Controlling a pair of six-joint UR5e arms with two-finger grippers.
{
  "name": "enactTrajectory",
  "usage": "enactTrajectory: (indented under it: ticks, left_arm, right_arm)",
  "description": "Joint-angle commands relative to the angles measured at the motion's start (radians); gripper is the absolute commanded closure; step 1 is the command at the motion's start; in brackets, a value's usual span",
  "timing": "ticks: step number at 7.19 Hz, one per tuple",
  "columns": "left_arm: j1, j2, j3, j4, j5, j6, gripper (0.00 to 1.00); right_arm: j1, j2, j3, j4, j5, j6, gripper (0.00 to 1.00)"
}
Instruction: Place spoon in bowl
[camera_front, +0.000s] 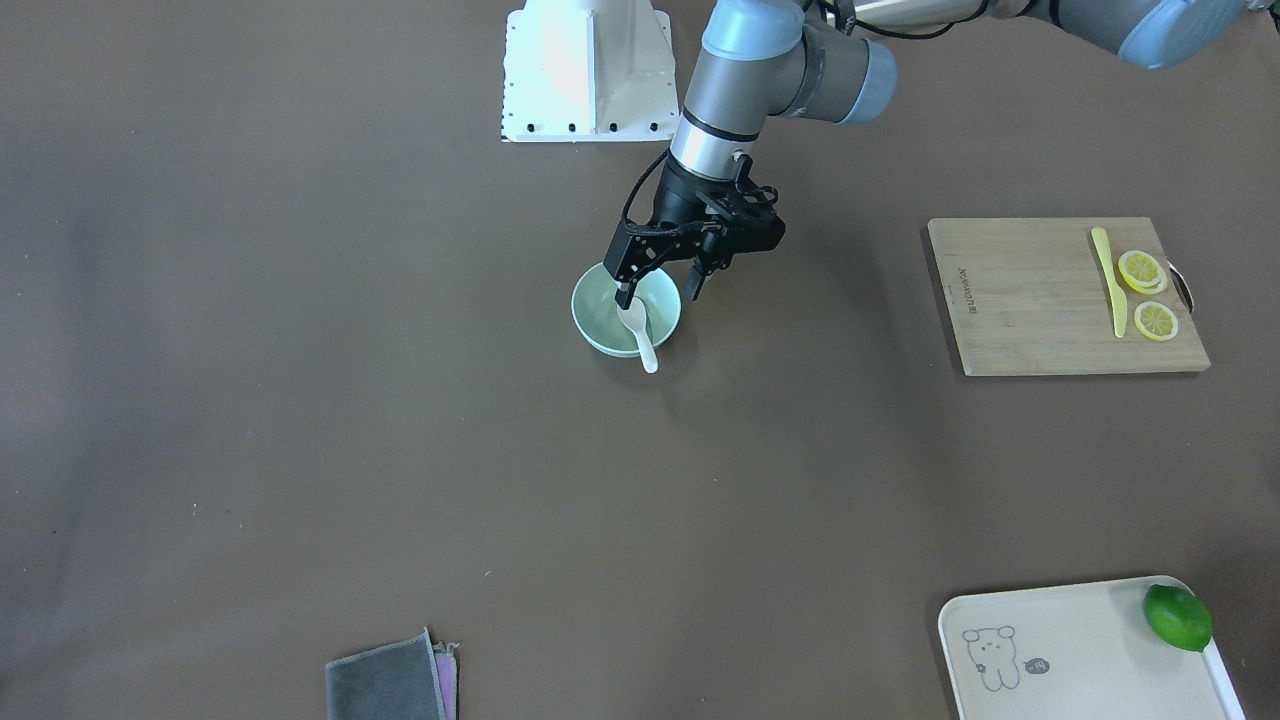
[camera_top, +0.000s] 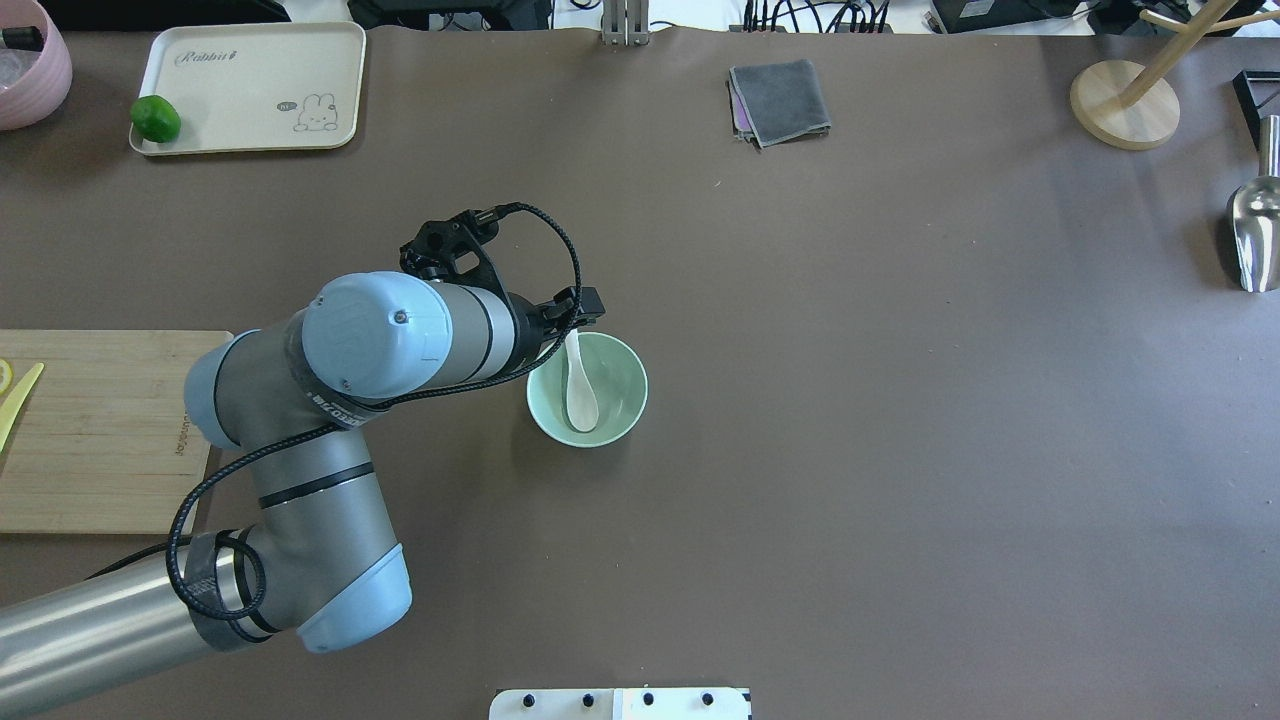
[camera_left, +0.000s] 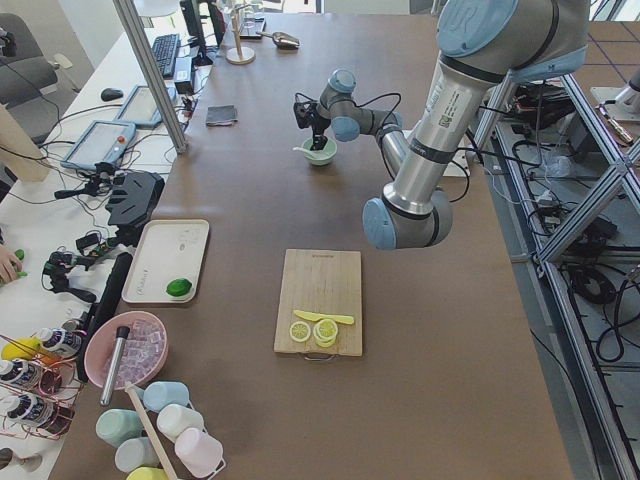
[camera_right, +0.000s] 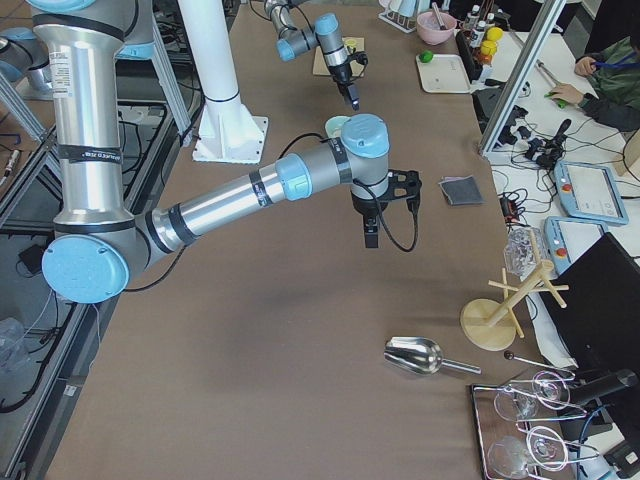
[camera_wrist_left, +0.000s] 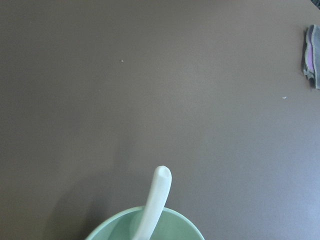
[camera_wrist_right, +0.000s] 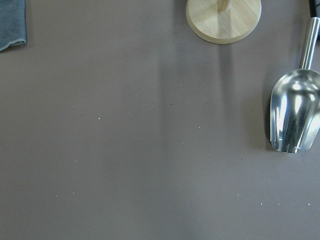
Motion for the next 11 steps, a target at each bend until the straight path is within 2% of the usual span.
enactTrajectory:
  ticks: [1, 2, 3, 5, 7, 8, 9, 10, 11]
  left_arm:
    - [-0.088, 0.174, -0.153, 0.104, -0.139, 0.251, 0.02]
    - [-0.181, 0.288, -0.220, 0.126, -0.234, 0.403, 0.02]
    - [-0.299, 0.391, -0.243, 0.126, -0.326, 0.557, 0.02]
    - [-0.579, 0.576, -0.226, 0.126, -0.511, 1.059, 0.02]
    - [-0.811, 0.654, -0.162, 0.132, -0.657, 1.418, 0.02]
    - [-0.896, 0.657, -0.144, 0.193, -0.717, 1.547, 0.02]
    - [-0.963, 0.649, -0.151, 0.333, -0.724, 1.682, 0.02]
    - [-0.979, 0.660, -0.150, 0.406, -0.712, 1.800, 0.02]
    - [-1.013, 0.678, -0.144, 0.413, -0.722, 1.811, 0.02]
  right_arm:
    - [0.003, -0.065, 0.002, 0.008, -0.087, -0.034, 0.00]
    - [0.020, -0.106, -0.002, 0.006, -0.104, -0.127, 0.00]
    - [0.058, -0.122, -0.008, -0.002, -0.102, -0.156, 0.00]
    - [0.115, -0.145, -0.060, -0.002, -0.086, -0.300, 0.00]
    - [0.181, -0.147, -0.112, -0.002, -0.083, -0.397, 0.00]
    - [0.214, -0.147, -0.134, -0.005, -0.052, -0.426, 0.00]
    - [0.242, -0.148, -0.158, -0.005, -0.006, -0.460, 0.00]
    - [0.261, -0.191, -0.148, 0.004, -0.003, -0.480, 0.00]
    - [0.261, -0.214, -0.157, -0.005, -0.030, -0.486, 0.00]
